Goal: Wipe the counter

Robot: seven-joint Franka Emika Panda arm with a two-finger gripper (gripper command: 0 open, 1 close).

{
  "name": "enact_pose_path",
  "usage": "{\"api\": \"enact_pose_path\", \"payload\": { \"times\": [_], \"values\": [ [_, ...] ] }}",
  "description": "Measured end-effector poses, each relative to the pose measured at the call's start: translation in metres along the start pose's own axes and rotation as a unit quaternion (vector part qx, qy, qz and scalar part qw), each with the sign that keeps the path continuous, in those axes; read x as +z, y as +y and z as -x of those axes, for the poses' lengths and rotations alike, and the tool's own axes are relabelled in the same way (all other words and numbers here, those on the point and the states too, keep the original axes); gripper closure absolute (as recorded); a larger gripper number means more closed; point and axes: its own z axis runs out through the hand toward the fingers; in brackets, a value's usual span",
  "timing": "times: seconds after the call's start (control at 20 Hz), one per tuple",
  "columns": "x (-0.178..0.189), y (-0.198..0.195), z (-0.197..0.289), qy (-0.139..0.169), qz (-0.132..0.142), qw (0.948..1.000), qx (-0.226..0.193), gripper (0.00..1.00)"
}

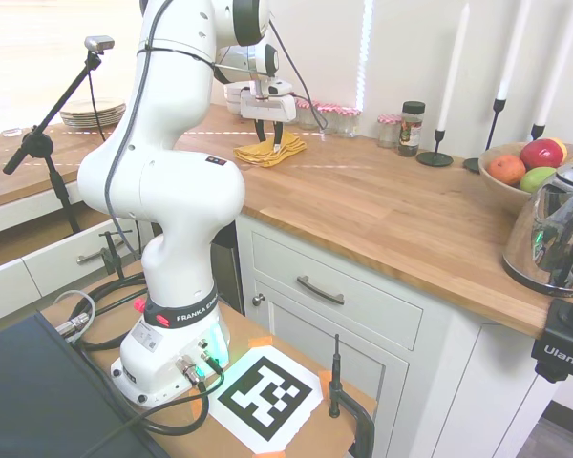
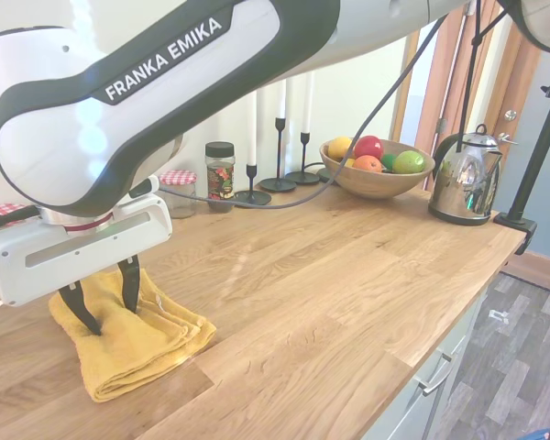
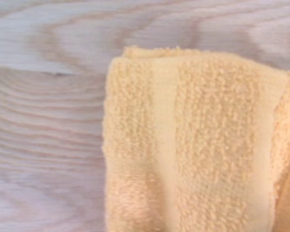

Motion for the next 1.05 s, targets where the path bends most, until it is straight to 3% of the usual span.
{"api": "enact_pose_path", "payload": {
  "times": [0.55, 1.05],
  "values": [
    [-0.008, 0.001, 0.012, -0.004, -0.004, 0.9999, -0.008, 0.00],
    [-0.038, 0.015, 0.022, 0.000, -0.022, 0.9997, -0.014, 0.00]
  ]
}}
